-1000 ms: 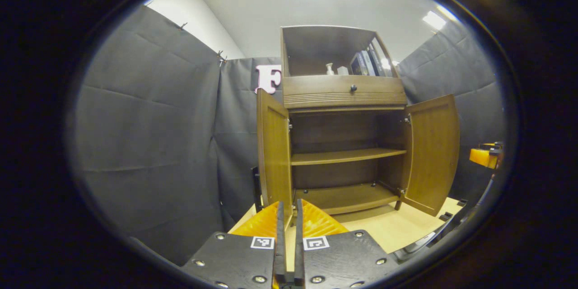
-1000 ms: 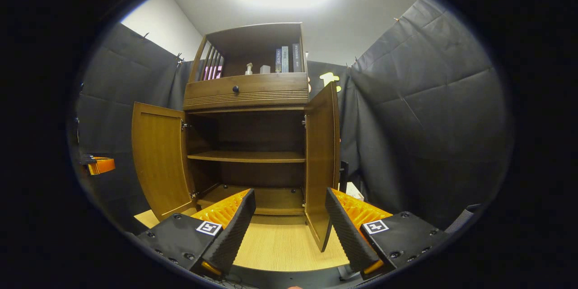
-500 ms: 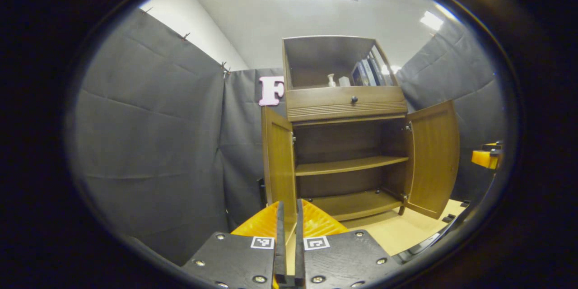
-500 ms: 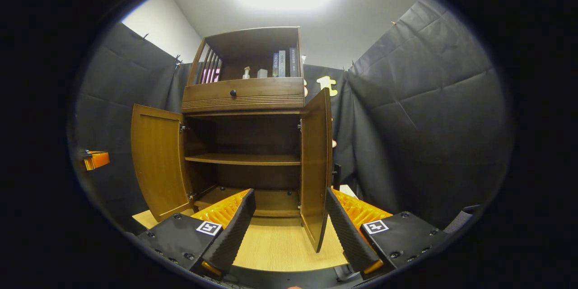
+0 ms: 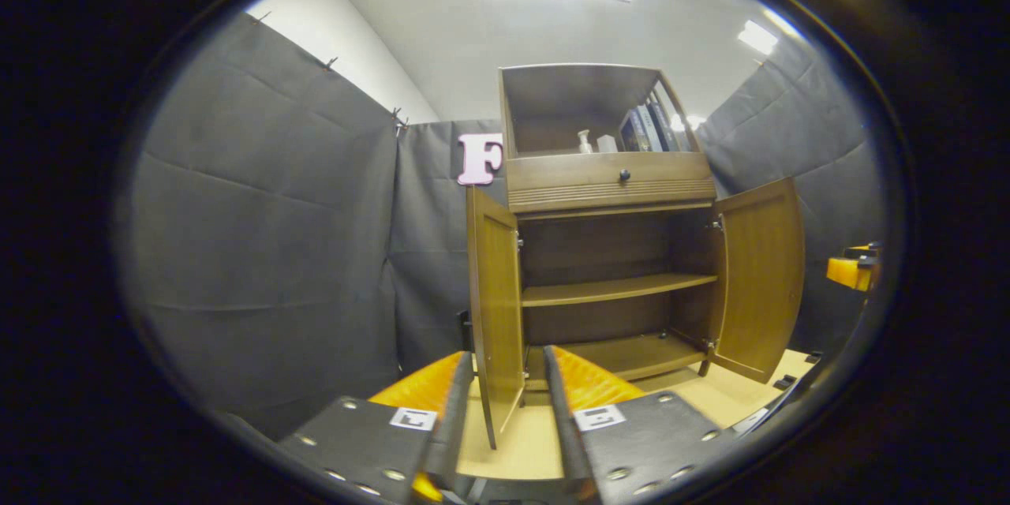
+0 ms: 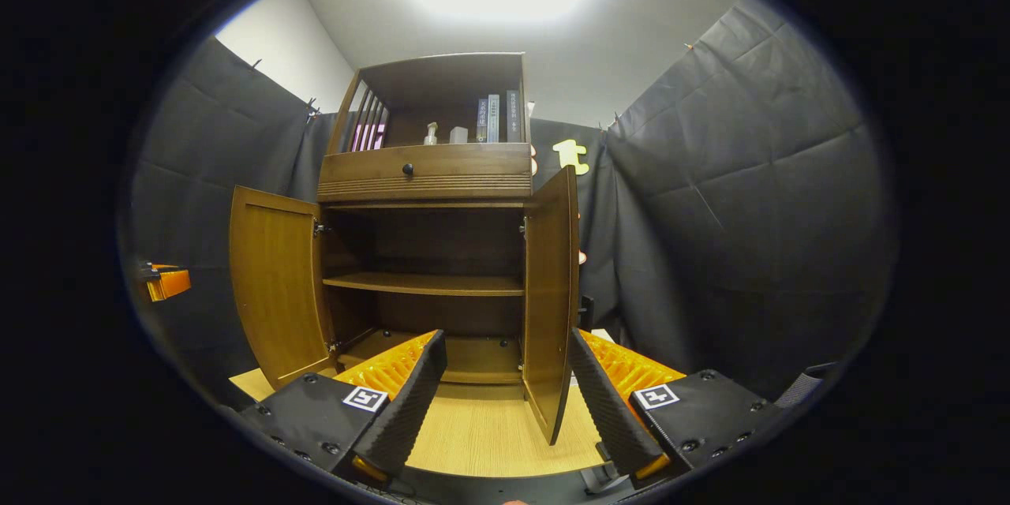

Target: Open the right door of the double-door shoe cabinet with the right hand, and open the left door with the left hand.

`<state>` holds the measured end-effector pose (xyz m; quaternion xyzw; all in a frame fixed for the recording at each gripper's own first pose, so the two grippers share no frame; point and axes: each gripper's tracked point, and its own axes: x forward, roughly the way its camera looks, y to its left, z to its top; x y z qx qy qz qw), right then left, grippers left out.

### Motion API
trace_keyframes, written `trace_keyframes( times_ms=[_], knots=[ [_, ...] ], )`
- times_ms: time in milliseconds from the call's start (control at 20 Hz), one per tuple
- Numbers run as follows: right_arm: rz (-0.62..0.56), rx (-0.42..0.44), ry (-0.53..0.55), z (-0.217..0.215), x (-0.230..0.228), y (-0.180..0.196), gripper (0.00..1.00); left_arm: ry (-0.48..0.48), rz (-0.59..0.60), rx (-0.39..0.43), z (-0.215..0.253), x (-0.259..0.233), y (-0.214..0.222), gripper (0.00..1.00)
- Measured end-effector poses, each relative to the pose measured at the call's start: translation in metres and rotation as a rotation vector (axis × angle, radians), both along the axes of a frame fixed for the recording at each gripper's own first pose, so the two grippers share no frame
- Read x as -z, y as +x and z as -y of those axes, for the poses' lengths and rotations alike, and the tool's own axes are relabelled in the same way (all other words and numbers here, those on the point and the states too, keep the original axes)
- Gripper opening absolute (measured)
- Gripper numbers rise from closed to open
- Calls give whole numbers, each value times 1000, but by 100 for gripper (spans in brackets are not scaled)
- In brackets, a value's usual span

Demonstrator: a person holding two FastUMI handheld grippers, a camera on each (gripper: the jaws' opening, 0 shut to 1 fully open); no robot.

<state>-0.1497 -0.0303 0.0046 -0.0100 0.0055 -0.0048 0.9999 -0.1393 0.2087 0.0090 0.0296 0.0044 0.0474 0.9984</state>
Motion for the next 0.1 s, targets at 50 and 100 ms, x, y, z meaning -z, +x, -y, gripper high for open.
trace_keyframes(
  times_ms=[50,100],
  knots=[
    [3,0,-1,-1,-1,0,98,4,4,-3,-2,-2,-1,35],
    [4,-1,-2,-2,-2,1,98,12,10,-11,-5,-3,-3,35]
  ],
)
